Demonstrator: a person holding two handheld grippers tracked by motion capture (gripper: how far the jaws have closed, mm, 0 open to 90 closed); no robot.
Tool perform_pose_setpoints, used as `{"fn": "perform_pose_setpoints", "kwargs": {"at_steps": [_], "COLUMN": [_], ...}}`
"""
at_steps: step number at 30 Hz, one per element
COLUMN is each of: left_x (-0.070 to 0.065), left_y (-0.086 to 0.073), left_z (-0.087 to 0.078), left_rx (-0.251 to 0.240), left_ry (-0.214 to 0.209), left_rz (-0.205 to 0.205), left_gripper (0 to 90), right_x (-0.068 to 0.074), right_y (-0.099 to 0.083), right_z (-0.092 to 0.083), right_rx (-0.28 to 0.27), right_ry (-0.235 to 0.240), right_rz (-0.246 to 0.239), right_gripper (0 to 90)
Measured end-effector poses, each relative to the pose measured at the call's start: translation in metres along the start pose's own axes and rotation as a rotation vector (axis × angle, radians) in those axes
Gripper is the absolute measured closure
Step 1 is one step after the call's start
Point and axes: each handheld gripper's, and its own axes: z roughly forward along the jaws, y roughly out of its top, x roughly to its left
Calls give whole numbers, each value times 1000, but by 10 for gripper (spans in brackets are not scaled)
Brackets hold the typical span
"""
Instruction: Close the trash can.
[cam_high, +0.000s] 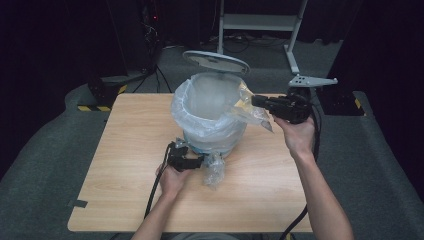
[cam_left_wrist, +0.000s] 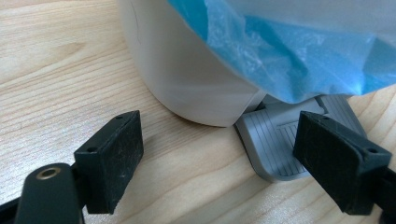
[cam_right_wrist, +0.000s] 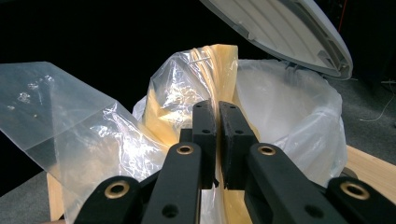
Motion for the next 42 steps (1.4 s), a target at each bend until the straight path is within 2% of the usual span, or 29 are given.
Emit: {"fn": "perform_pose_setpoints", "kwargs": {"at_steps": [17, 27, 42], "left_x": [0, 0, 0], "left_y": [0, 0, 0], "left_z": [0, 0, 0], "left_rx": [-1, -1, -1], "left_ry": [-3, -3, -3], "left_rz": [-3, -4, -3], "left_gripper": [159, 159, 160], "right_x": [2, 1, -3], "right_y": [14, 20, 27], "right_z": [19, 28, 54], "right_rx": [21, 24, 53], "right_ry": [-15, -5, 3], "right_rz": [-22, -18, -12], "right_gripper": [863, 863, 863]}}
